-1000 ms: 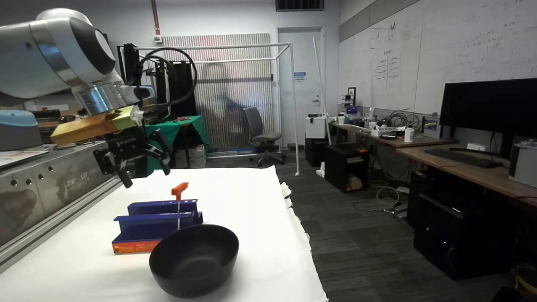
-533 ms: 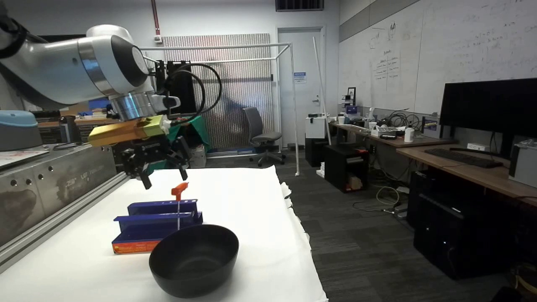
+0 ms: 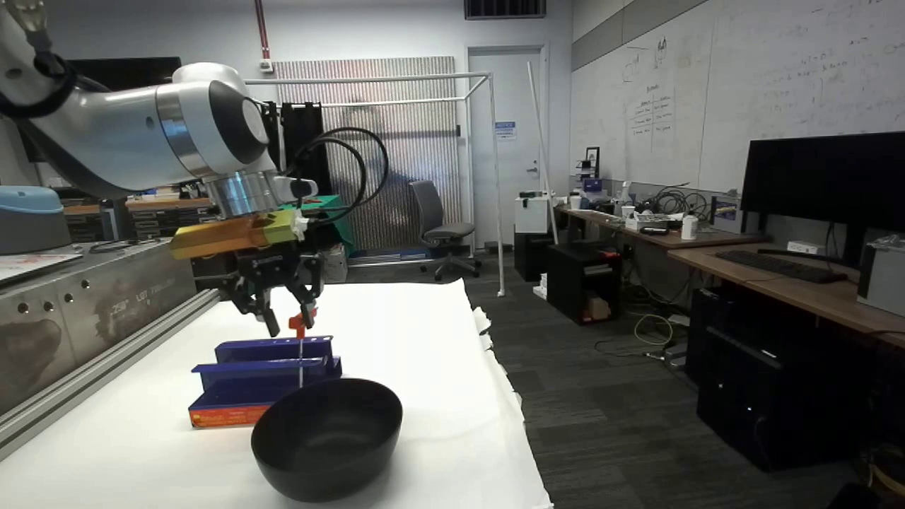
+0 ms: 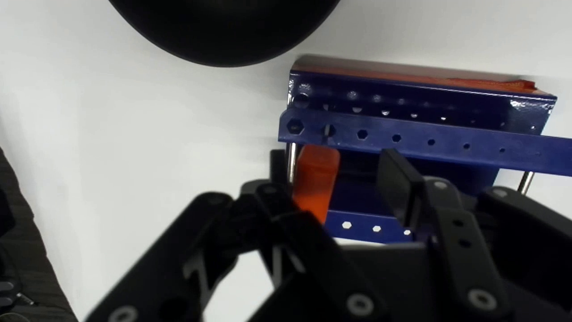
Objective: Put the red object in the bowl
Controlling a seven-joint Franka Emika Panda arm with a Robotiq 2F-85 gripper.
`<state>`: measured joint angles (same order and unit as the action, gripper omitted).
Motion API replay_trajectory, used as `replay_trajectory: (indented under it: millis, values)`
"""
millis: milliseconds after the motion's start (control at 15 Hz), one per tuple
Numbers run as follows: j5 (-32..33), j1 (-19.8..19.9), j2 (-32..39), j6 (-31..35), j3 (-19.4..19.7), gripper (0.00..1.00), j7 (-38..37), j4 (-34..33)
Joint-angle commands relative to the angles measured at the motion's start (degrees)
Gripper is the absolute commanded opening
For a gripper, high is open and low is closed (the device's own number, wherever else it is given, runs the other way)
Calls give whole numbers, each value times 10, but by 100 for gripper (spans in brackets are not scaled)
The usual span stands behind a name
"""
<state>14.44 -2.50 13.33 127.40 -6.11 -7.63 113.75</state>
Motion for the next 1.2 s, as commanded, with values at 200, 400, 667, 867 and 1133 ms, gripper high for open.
replay_trajectory:
  millis: [200, 400, 667, 867, 1133]
  values:
    - [-53, 0, -29, -17, 7, 3, 96, 6]
    - [-50, -6, -82, -31, 9, 6, 103, 29]
    - [-22, -19, -181, -74, 7, 6, 62, 57]
    - [54, -17, -199, -178, -2, 6, -16, 39]
    - [96, -15, -142, -271, -6, 6, -72, 23]
